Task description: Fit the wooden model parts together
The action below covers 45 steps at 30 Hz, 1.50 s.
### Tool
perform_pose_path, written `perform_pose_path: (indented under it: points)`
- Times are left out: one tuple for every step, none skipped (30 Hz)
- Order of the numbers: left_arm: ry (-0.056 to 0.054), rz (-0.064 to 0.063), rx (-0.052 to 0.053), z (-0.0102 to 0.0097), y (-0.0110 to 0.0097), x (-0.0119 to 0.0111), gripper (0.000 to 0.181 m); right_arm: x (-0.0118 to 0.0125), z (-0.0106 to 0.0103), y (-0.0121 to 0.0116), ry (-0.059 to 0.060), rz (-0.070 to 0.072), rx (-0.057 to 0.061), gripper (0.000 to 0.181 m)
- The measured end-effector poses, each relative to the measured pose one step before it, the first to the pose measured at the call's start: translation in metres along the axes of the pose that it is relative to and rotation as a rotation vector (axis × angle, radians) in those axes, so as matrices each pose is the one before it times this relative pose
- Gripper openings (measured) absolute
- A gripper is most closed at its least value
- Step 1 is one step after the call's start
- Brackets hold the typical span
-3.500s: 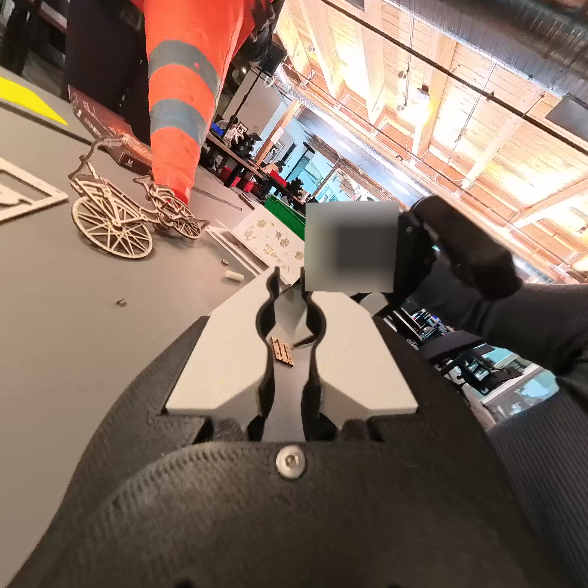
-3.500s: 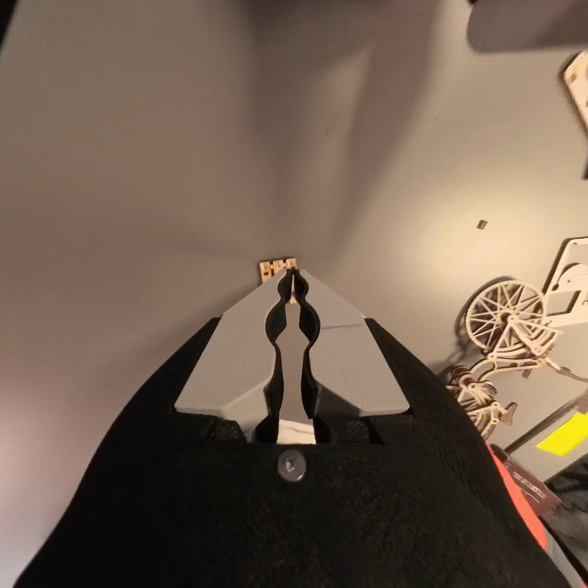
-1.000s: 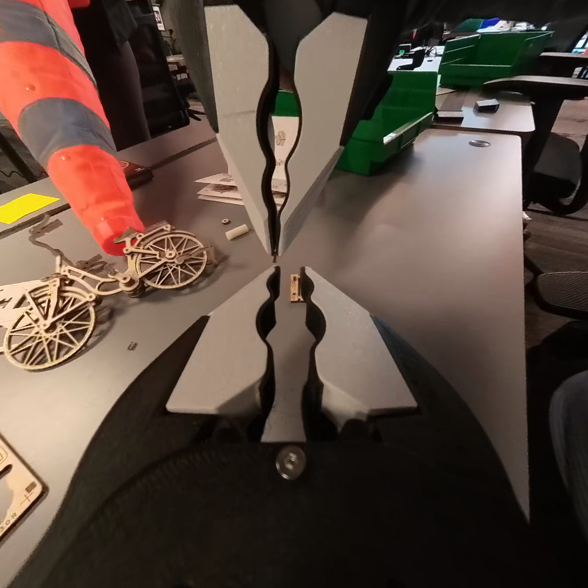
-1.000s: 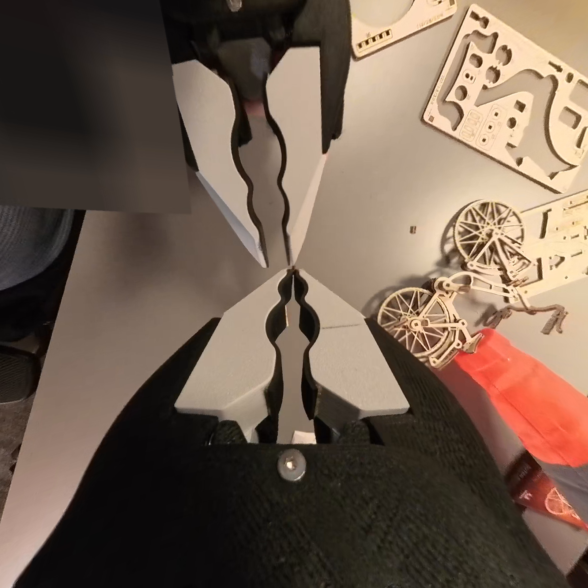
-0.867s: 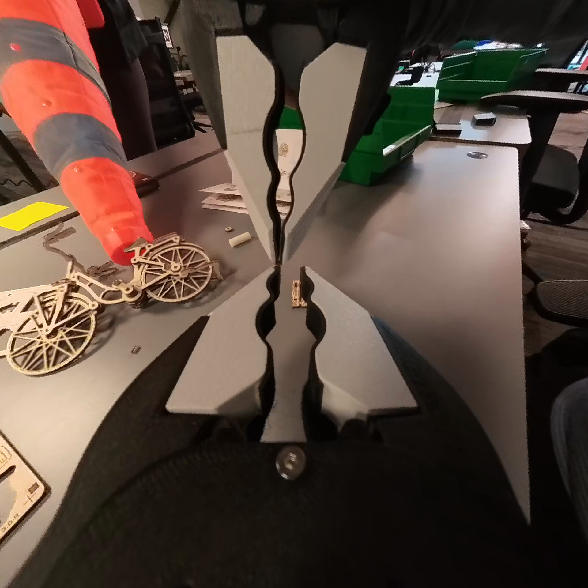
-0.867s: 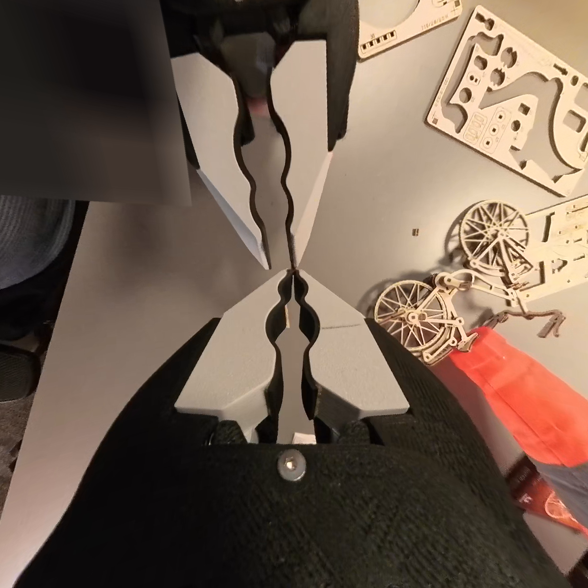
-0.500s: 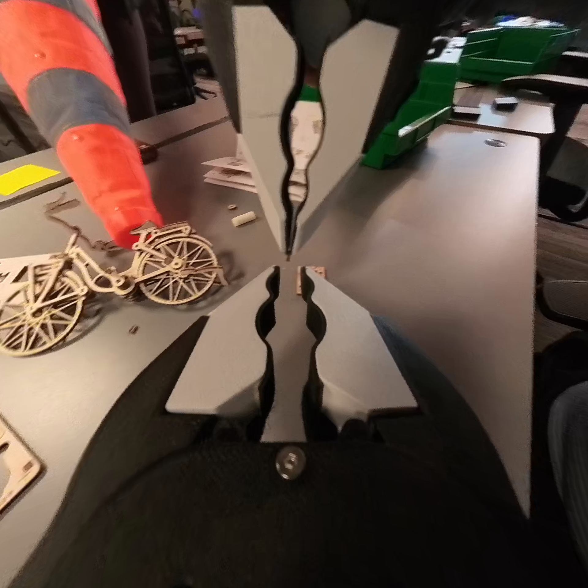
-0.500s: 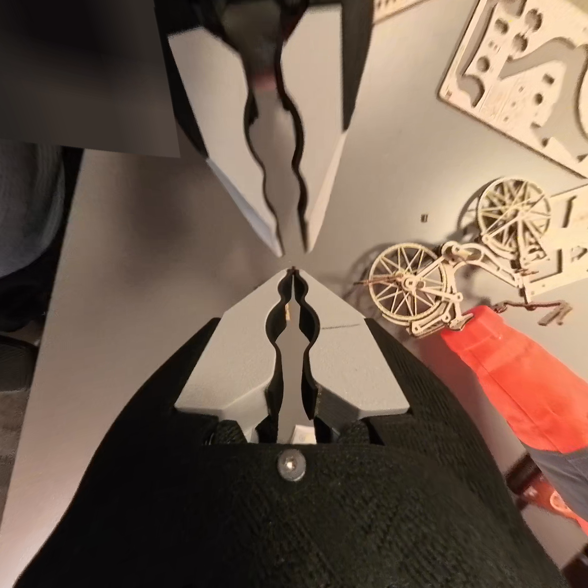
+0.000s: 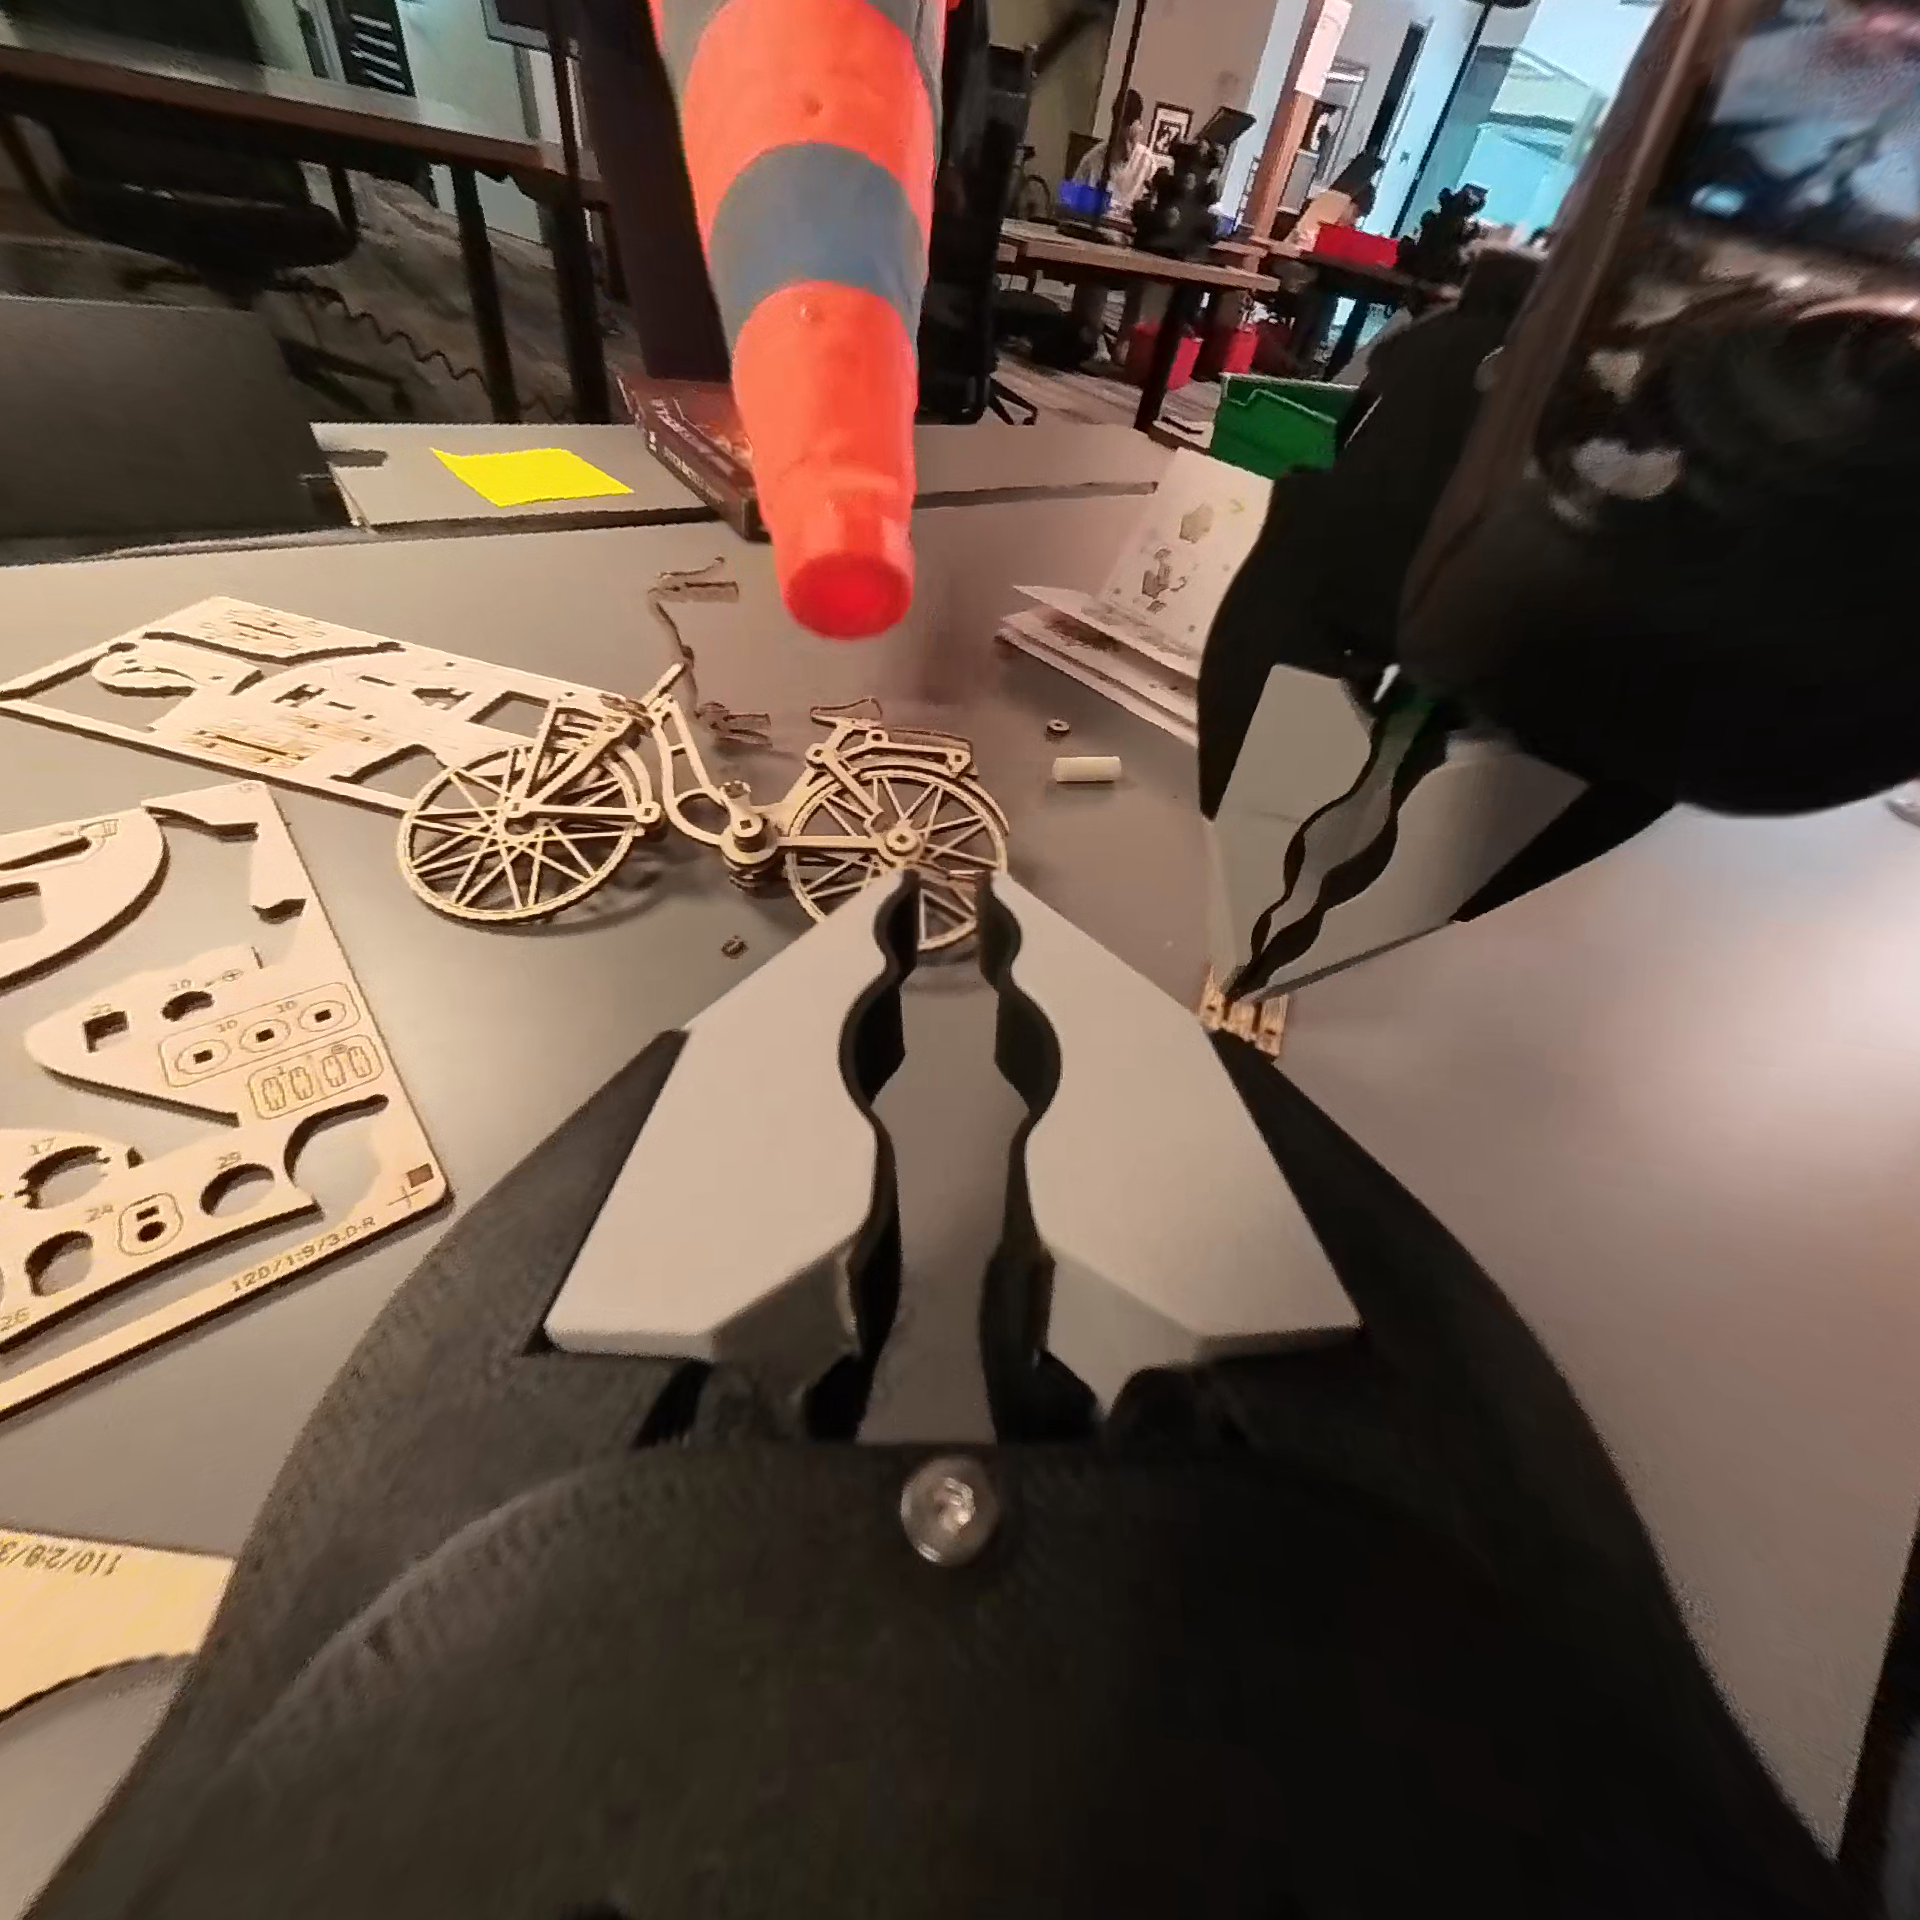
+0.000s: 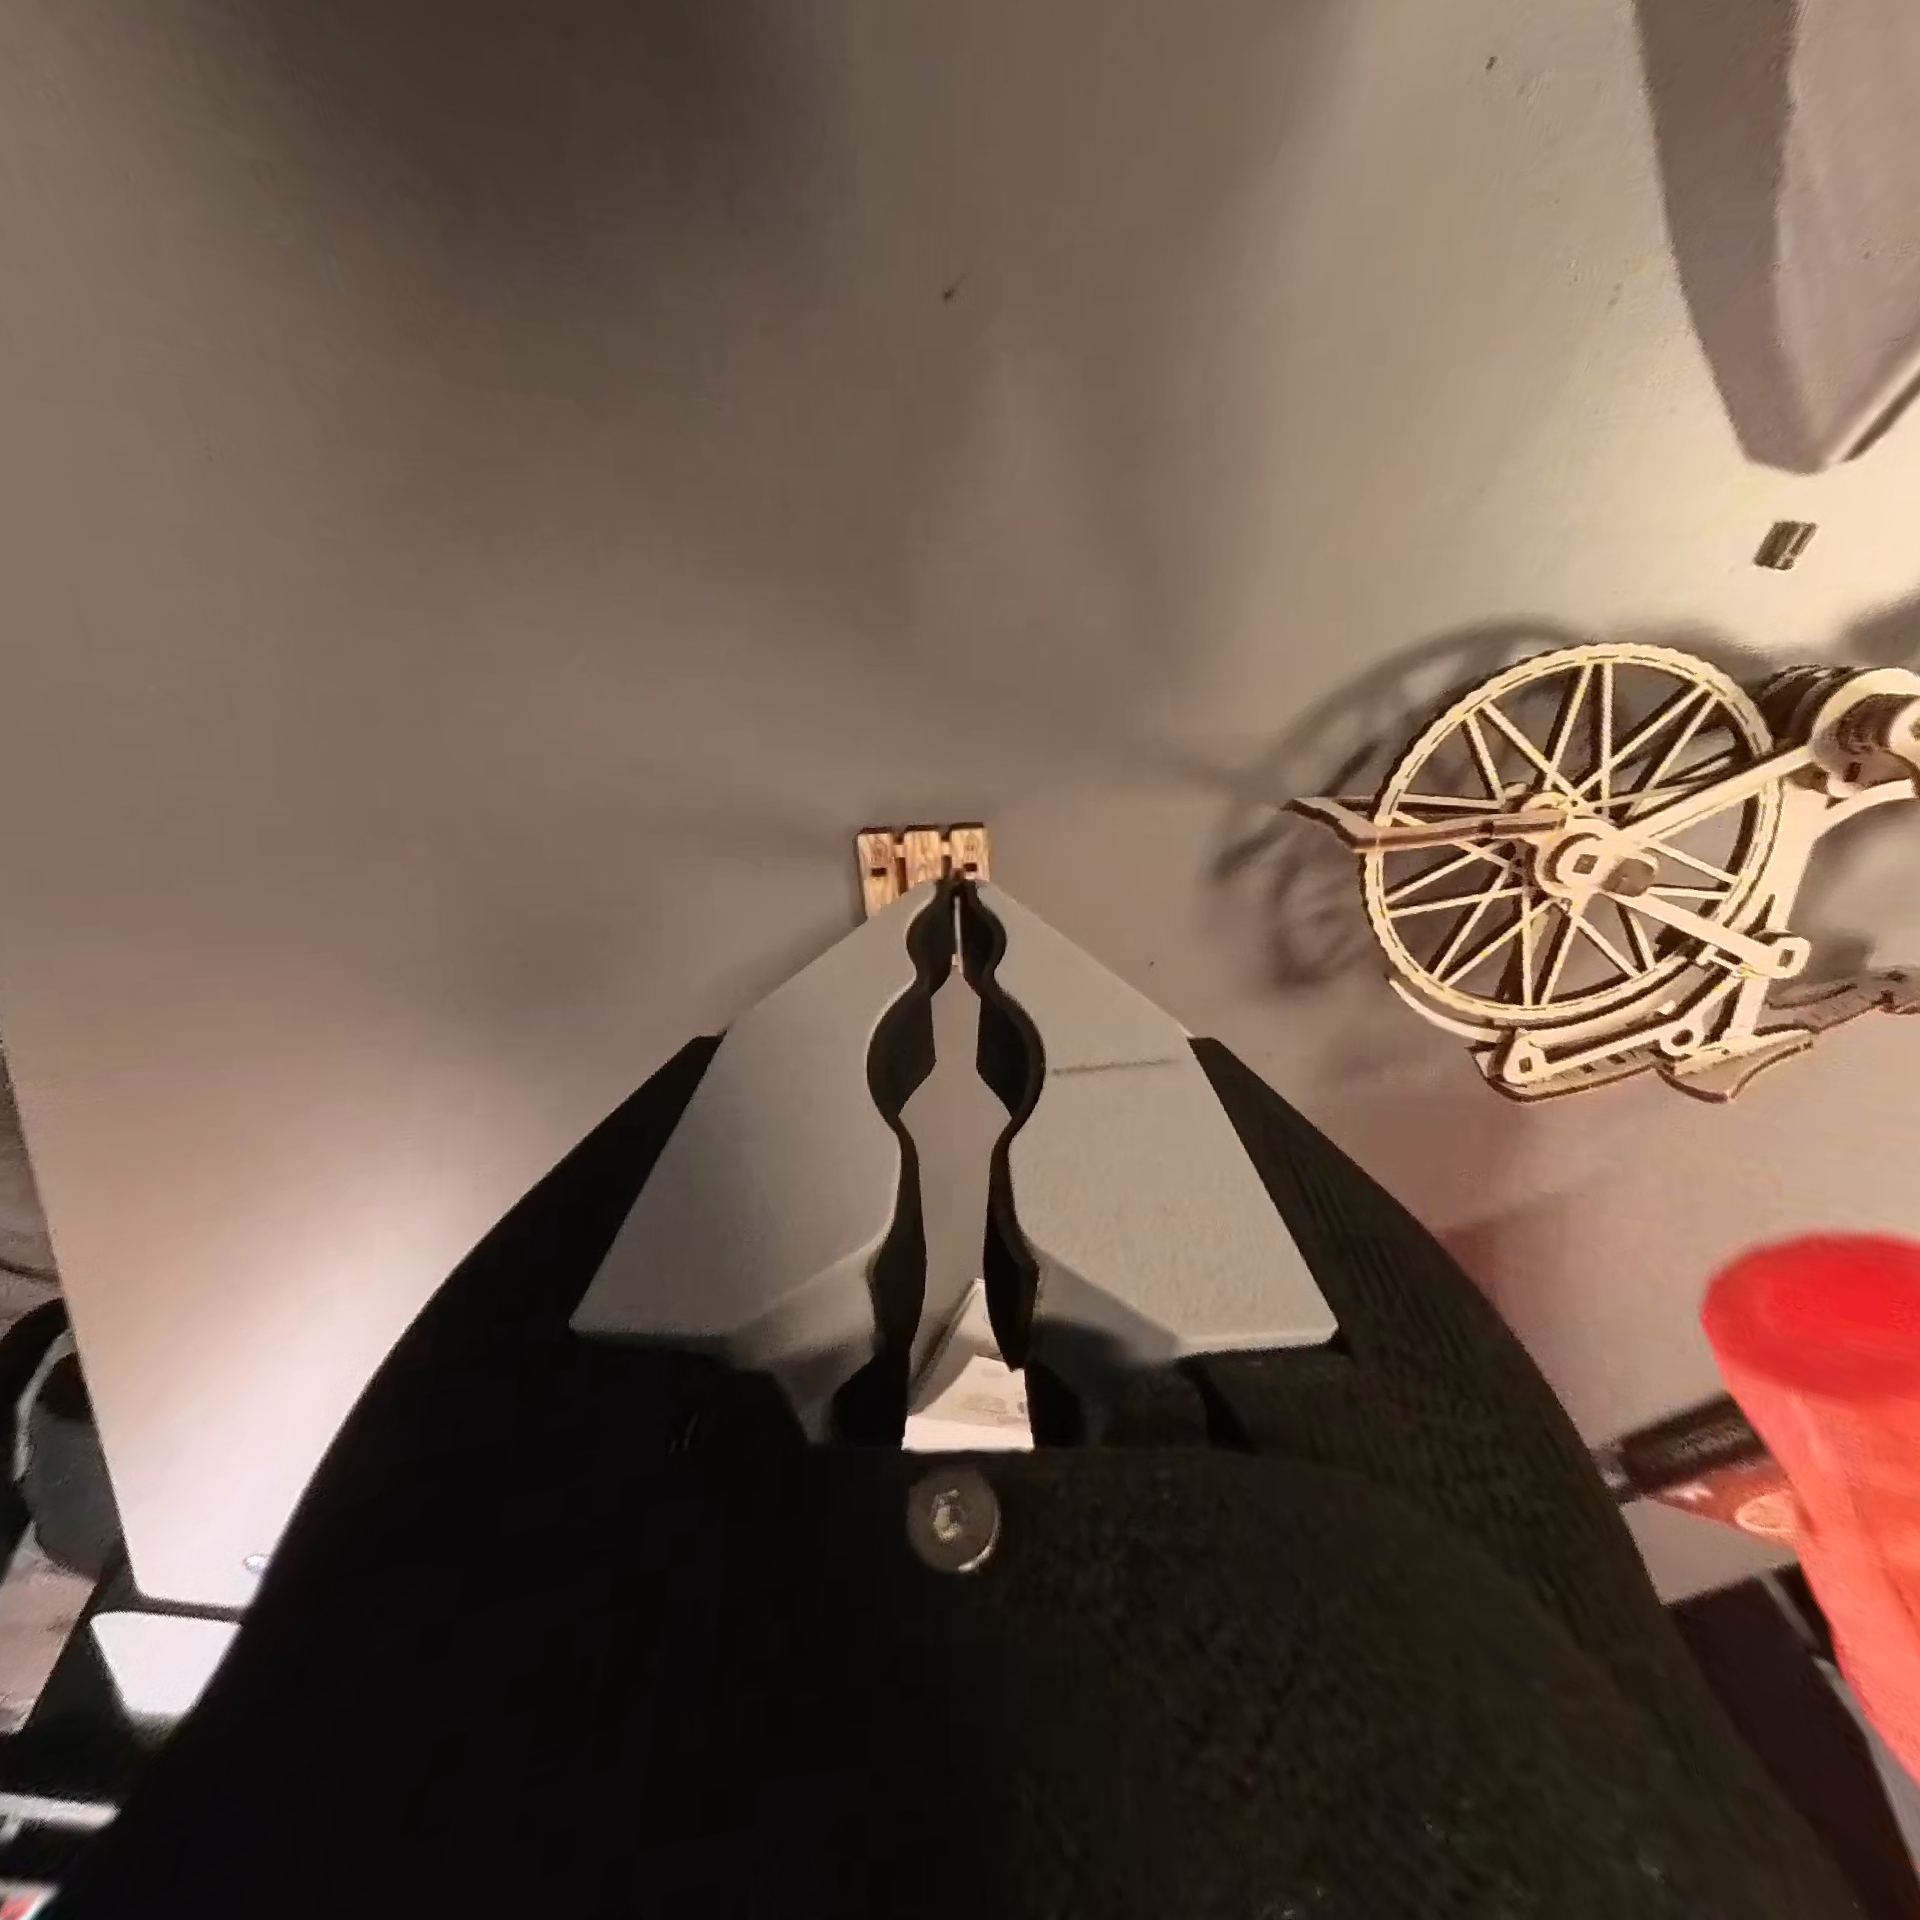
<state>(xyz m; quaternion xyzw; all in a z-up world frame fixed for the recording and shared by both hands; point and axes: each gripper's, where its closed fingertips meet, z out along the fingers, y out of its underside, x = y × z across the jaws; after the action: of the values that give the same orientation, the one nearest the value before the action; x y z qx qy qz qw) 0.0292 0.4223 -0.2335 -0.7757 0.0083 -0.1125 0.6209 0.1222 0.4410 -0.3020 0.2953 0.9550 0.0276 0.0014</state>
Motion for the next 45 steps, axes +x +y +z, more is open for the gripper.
perform_pose_path:
  points:
    - [-0.0013, -0.0009, 0.0, -0.00025, 0.00001, -0.00038, 0.008, 0.0011, 0.00087, 0.00082, 0.0008, 0.0016, -0.0075, 0.0]
    - [0.0014, -0.0037, 0.0006, -0.00017, -0.00013, -0.00011, 0.008, 0.00092, 0.00049, 0.00082, 0.0007, 0.0007, -0.0072, 0.0]
    - [0.0025, -0.0049, 0.0015, -0.00022, -0.00017, -0.00008, 0.008, 0.00045, 0.00042, 0.0008, -0.0011, 0.0006, -0.0068, 0.0]
    - [0.0041, -0.0037, 0.0018, -0.00009, -0.00031, 0.00026, 0.008, 0.00002, 0.00049, 0.00034, -0.0032, -0.0001, -0.0043, 0.0]
    - [0.0038, -0.0021, 0.0011, -0.00006, -0.00016, 0.0005, 0.008, -0.00031, 0.00053, 0.00003, -0.0041, 0.001, -0.0022, 0.0]
    - [0.002, 0.0002, 0.0003, 0.00004, -0.00003, 0.00036, 0.008, -0.0001, 0.00059, 0.00001, -0.0032, 0.0008, -0.0026, 0.0]
    - [0.0001, 0.0022, -0.0008, 0.0001, 0.00005, 0.00025, 0.008, 0.00026, 0.00023, 0.00007, -0.0013, 0.0003, -0.0022, 0.0]
    - [0.0003, 0.0026, -0.0008, 0.00014, 0.00015, 0.00033, 0.008, 0.00059, 0.00001, -0.00025, 0.0013, 0.001, 0.0003, 0.0]
    - [0.001, 0.0014, -0.0005, 0.00012, 0.00009, 0.00031, 0.008, 0.00054, -0.00002, -0.00038, 0.001, 0.0009, 0.0013, 0.0]
    - [0.0015, 0.0003, -0.0009, 0.00015, 0.00009, 0.00025, 0.008, 0.00019, -0.00005, -0.00016, -0.0013, 0.001, 0.0007, 0.0]
    - [0.0028, -0.0013, -0.0006, 0.00006, 0.00014, 0.00035, 0.008, 0.00012, 0.00001, -0.00003, -0.0013, 0.0009, 0.0002, 0.0]
    - [0.0039, -0.0027, -0.0002, 0.00027, 0.00013, 0.00045, 0.008, 0.00022, -0.00001, 0.00005, 0.0009, 0.0007, -0.0002, 0.0]
    - [0.0033, -0.0026, -0.0008, 0.00011, 0.00013, 0.00039, 0.008, 0.00027, 0.0, 0.00005, 0.001, 0.0004, -0.0012, 0.0]
    - [0.0018, -0.0018, -0.0002, 0.00006, 0.00008, 0.00014, 0.008, 0.00002, -0.00005, 0.00013, -0.0005, -0.0009, -0.002, 0.0]
    - [0.0017, -0.0006, 0.0003, 0.00013, 0.00004, 0.00025, 0.008, 0.00007, 0.00003, 0.00008, -0.0008, -0.001, -0.0021, 0.0]
    - [0.0008, 0.0001, -0.0005, 0.00006, 0.00005, 0.00008, 0.008, 0.00004, 0.00003, 0.00018, -0.0011, -0.0004, -0.0022, 0.0]
    - [0.0009, 0.0004, -0.0013, 0.00016, 0.00026, 0.00024, 0.008, 0.00027, -0.00002, 0.00021, -0.0006, 0.0, -0.0017, 0.0]
    - [0.0016, 0.0002, -0.0017, 0.00023, 0.00029, 0.00034, 0.008, 0.00036, 0.00002, 0.00007, -0.0002, 0.0007, -0.001, 0.0]
    - [0.0024, 0.0008, -0.0031, 0.00036, 0.00056, 0.00045, 0.008, 0.00026, -0.00006, -0.00002, -0.0015, 0.0007, -0.0007, 0.0]
    - [0.003, 0.0006, -0.0044, 0.00039, 0.00072, 0.00062, 0.008, 0.00021, 0.00008, -0.00004, -0.0014, 0.0006, -0.0002, 0.0]
    - [0.0042, 0.001, -0.0048, 0.00048, 0.00084, 0.00072, 0.007, 0.00024, -0.00001, -0.00015, -0.0006, 0.0008, 0.0, 0.0]
    - [0.007, 0.0008, -0.0059, 0.00061, 0.00096, 0.00118, 0.006, 0.00024, 0.00001, -0.00003, -0.0004, 0.001, 0.0002, 0.0]
    - [0.005, 0.0008, -0.0077, 0.0007, 0.00125, 0.00083, 0.006, 0.00033, -0.00009, -0.00011, 0.0005, 0.0006, 0.0002, 0.0]
    - [0.0042, 0.0017, -0.0085, 0.00079, 0.00135, 0.00083, 0.005, 0.00026, 0.00001, -0.00016, 0.0006, -0.0001, 0.0003, 0.0]
    - [0.0052, 0.0013, -0.007, 0.00066, 0.00108, 0.00095, 0.005, 0.00009, -0.00016, -0.00036, -0.0006, 0.0002, 0.0009, 0.0]
    - [0.0041, 0.0017, -0.005, 0.00048, 0.00076, 0.00075, 0.004, 0.0, -0.0003, -0.00036, -0.0014, 0.0006, 0.0016, 0.0]
    - [0.0026, 0.0013, -0.0033, 0.00039, 0.00056, 0.0005, 0.004, 0.00027, -0.00047, -0.00021, 0.0004, 0.0005, 0.0006, 0.0]
    - [0.0024, 0.0005, -0.0021, 0.00023, 0.00034, 0.0005, 0.004, 0.00058, -0.0003, 0.00002, 0.0022, -0.0004, -0.0012, 0.0]
    - [0.0021, -0.0002, -0.0021, 0.00028, 0.00029, 0.0003, 0.004, 0.0004, -0.00004, 0.00041, 0.0008, -0.001, -0.0033, 0.0]
    - [0.0026, -0.0008, -0.0023, 0.00017, 0.00034, 0.00043, 0.004, 0.00004, 0.00024, 0.00053, -0.0017, 0.0001, -0.0038, 0.0]
    - [0.0027, -0.0015, -0.0019, 0.00026, 0.00033, 0.00025, 0.004, -0.0007, 0.00044, -0.00009, -0.0057, 0.0008, -0.0005, 0.0]
    - [0.0021, -0.0006, -0.0012, 0.00013, 0.0002, 0.00027, 0.003, -0.00084, 0.00047, -0.00026, -0.0063, 0.0007, 0.0012, 0.0]
    - [0.001, -0.0003, -0.0006, 0.00005, 0.00006, 0.00013, 0.004, -0.00007, -0.00004, -0.00027, -0.0008, -0.0001, 0.001, 0.0]
    - [0.0016, -0.0003, -0.0003, -0.00002, 0.00005, 0.00024, 0.003, 0.00031, -0.00012, -0.00048, 0.0018, -0.0002, 0.0016, 0.0]
    - [0.0007, -0.0007, -0.0007, 0.00016, 0.00014, 0.00008, 0.003, 0.00021, -0.00016, -0.00048, 0.0011, 0.0007, 0.0023, 0.0]
    - [0.0013, -0.0004, -0.0008, 0.00004, 0.00008, 0.00019, 0.003, 0.00003, 0.00013, -0.0004, 0.0, 0.0003, 0.0008, 0.0]
    - [0.0015, -0.0008, -0.0011, 0.00013, 0.00019, 0.00019, 0.003, 0.00001, 0.00022, -0.00012, 0.0001, -0.0005, -0.0009, 0.0]
    - [0.0009, -0.0009, -0.0017, 0.00006, 0.00026, 0.00004, 0.003, 0.00032, -0.0001, -0.00016, 0.0022, 0.0002, 0.0002, 0.0]
    - [-0.0012, -0.0013, -0.0009, 0.0, 0.00008, -0.0002, 0.003, 0.00034, -0.00021, -0.00029, 0.0013, 0.0016, 0.0027, 0.0]
    - [-0.0048, -0.0022, 0.0007, -0.00025, -0.00009, -0.00086, 0.003, -0.00022, -0.00049, -0.00143, -0.0028, 0.0035, 0.0116, 0.0]
    - [-0.0081, -0.0033, 0.0016, -0.00048, -0.0002, -0.00157, 0.003, -0.00049, -0.00085, -0.00344, -0.0065, 0.0093, 0.0283, 0.0]
    - [-0.0131, -0.005, 0.0042, -0.00092, -0.00059, -0.00251, 0.003, -0.00114, -0.00079, -0.00556, -0.0118, 0.0164, 0.0449, 0.0]
    - [-0.0091, -0.0048, 0.0077, -0.00111, -0.00108, -0.00208, 0.003, -0.00132, -0.00016, -0.00779, -0.0141, 0.0192, 0.0624, 0.0]
    - [-0.0062, -0.0058, 0.0118, -0.00129, -0.00187, -0.00157, 0.002, -0.00235, 0.00059, -0.00961, -0.0189, 0.0215, 0.0791, 0.0]
    - [-0.0087, -0.0042, 0.0144, -0.00165, -0.00241, -0.00189, 0.002, -0.00304, 0.00177, -0.00916, -0.0215, 0.0224, 0.0796, 0.0]
